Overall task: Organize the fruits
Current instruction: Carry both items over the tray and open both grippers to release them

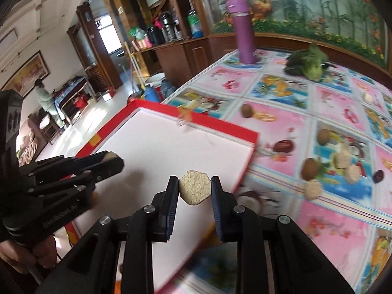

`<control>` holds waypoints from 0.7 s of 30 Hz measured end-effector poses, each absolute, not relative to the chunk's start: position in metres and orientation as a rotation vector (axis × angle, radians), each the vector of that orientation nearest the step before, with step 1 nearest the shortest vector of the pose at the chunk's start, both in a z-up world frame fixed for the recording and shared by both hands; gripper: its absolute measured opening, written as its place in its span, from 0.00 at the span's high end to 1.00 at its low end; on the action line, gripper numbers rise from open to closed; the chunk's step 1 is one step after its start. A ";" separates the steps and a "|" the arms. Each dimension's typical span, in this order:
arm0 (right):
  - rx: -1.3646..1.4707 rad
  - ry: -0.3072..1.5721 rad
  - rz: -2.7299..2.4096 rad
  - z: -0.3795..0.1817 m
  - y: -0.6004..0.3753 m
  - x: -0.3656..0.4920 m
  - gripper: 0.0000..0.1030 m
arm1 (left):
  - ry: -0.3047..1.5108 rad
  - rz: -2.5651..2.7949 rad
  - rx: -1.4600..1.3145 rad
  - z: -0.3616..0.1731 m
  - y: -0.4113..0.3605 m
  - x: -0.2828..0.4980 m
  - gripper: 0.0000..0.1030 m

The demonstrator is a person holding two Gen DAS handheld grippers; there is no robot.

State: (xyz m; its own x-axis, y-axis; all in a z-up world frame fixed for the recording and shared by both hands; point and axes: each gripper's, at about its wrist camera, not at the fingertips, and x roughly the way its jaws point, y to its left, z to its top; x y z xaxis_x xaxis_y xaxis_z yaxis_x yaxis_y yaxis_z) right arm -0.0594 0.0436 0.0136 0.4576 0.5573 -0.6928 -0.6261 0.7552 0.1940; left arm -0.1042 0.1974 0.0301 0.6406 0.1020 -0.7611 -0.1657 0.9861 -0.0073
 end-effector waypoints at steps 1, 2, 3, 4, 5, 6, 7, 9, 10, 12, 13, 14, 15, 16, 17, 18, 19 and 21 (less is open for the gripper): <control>-0.100 0.828 0.738 0.011 0.051 -0.061 0.76 | 0.870 0.157 -0.081 0.027 0.201 -0.105 0.76; -0.107 0.835 0.747 0.009 0.058 -0.063 0.76 | 0.876 0.157 -0.087 0.025 0.204 -0.106 0.76; -0.114 0.838 0.752 0.007 0.063 -0.064 0.76 | 0.878 0.159 -0.090 0.023 0.207 -0.107 0.76; -0.120 0.838 0.754 0.006 0.066 -0.065 0.76 | 0.877 0.167 -0.090 0.022 0.209 -0.107 0.76; -0.124 0.836 0.751 0.004 0.070 -0.066 0.76 | 0.875 0.178 -0.088 0.021 0.211 -0.107 0.76; -0.125 0.835 0.746 0.003 0.072 -0.065 0.76 | 0.874 0.186 -0.088 0.021 0.213 -0.108 0.76; -0.126 0.836 0.742 0.003 0.075 -0.064 0.76 | 0.875 0.193 -0.090 0.021 0.216 -0.107 0.76; -0.131 0.848 0.731 0.000 0.078 -0.060 0.76 | 0.880 0.210 -0.089 0.019 0.220 -0.105 0.76; -0.137 0.855 0.723 -0.002 0.080 -0.058 0.76 | 0.888 0.222 -0.086 0.017 0.221 -0.103 0.76; -0.154 0.875 0.711 -0.007 0.086 -0.053 0.76 | 0.901 0.231 -0.090 0.013 0.225 -0.103 0.76; -0.160 0.888 0.706 -0.011 0.089 -0.051 0.76 | 0.907 0.237 -0.089 0.011 0.226 -0.102 0.76; -0.162 0.894 0.704 -0.012 0.090 -0.051 0.76 | 0.913 0.246 -0.086 0.010 0.227 -0.103 0.76; -0.165 0.902 0.705 -0.013 0.092 -0.052 0.76 | 0.921 0.253 -0.086 0.008 0.228 -0.102 0.76; -0.168 0.901 0.703 -0.013 0.093 -0.053 0.75 | 0.927 0.255 -0.091 0.007 0.230 -0.103 0.76; -0.173 0.897 0.702 -0.013 0.093 -0.054 0.75 | 0.930 0.256 -0.094 0.006 0.231 -0.103 0.76; -0.174 0.897 0.702 -0.013 0.094 -0.055 0.75 | 0.931 0.259 -0.094 0.006 0.232 -0.103 0.76; -0.172 0.901 0.701 -0.013 0.093 -0.055 0.75 | 0.937 0.264 -0.094 0.006 0.232 -0.103 0.76; -0.168 0.911 0.706 -0.013 0.092 -0.055 0.75 | 0.943 0.265 -0.097 0.005 0.232 -0.103 0.76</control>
